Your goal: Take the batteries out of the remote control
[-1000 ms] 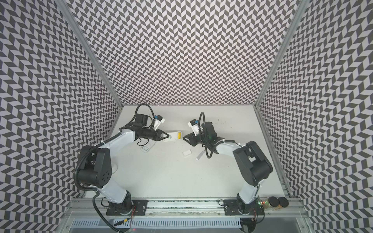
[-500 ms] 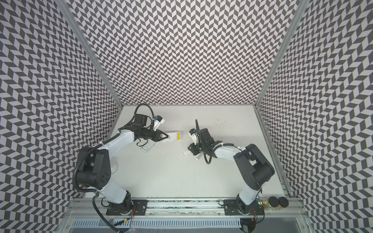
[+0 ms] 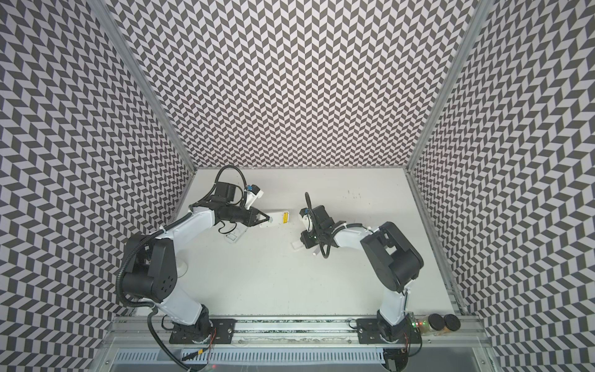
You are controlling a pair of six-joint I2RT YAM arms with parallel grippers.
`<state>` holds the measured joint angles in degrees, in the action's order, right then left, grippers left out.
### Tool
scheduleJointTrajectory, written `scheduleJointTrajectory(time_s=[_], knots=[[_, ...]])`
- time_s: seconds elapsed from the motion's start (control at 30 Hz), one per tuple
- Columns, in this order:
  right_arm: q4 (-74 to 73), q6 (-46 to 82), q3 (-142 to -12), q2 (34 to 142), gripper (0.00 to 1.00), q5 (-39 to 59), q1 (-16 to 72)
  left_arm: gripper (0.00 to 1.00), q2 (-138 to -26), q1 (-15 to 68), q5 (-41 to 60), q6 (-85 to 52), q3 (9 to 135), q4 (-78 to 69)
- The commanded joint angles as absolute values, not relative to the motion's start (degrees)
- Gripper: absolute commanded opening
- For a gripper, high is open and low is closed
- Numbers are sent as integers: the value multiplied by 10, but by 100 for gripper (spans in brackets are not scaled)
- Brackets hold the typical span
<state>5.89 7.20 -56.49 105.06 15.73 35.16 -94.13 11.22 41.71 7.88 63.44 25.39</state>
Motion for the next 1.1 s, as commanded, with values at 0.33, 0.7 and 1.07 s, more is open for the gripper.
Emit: scheduleJointTrajectory(time_s=[0.33, 0.7, 1.07], knots=[[106, 52, -605, 1075, 5, 121, 359, 0, -935, 109, 426, 78, 647, 246], [137, 53, -721, 1107, 2, 89, 335, 0, -924, 103, 439, 74, 628, 244], [153, 69, -806, 1182, 5, 55, 296, 0, -919, 127, 424, 82, 582, 251]])
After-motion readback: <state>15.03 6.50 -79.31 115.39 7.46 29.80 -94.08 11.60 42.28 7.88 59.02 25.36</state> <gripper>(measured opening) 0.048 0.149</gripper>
